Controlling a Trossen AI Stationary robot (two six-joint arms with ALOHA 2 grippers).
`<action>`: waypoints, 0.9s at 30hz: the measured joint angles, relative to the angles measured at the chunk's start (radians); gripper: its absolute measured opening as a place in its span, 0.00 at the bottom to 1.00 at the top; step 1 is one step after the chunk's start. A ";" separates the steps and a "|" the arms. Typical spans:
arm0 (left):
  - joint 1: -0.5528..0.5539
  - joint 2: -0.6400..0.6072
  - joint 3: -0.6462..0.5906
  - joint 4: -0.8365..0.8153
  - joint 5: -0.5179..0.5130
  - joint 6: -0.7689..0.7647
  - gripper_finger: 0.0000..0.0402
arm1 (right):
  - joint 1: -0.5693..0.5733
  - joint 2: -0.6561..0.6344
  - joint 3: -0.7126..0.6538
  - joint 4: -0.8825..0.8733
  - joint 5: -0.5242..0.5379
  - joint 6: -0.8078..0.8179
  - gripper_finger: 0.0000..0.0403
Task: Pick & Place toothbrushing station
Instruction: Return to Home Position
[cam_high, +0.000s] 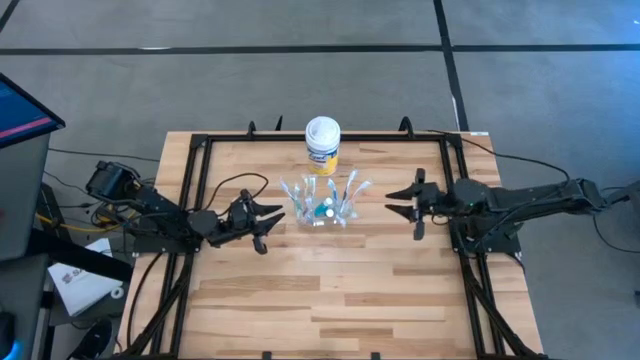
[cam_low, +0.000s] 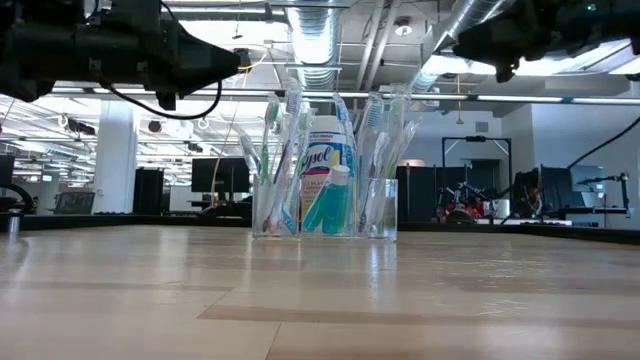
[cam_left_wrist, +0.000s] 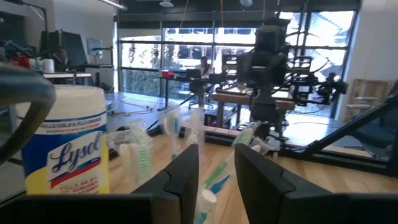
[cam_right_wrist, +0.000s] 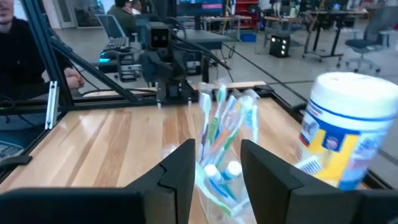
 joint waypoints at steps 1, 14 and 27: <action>-0.004 -0.006 0.000 0.000 0.001 0.001 0.25 | 0.001 -0.021 0.000 -0.025 0.009 0.007 0.29; -0.057 -0.118 0.000 -0.043 0.005 0.025 0.25 | 0.076 -0.304 0.000 -0.245 0.067 0.041 0.16; -0.057 -0.571 0.000 -0.639 0.050 -0.082 0.25 | 0.192 -0.557 -0.308 0.085 0.139 -0.071 0.01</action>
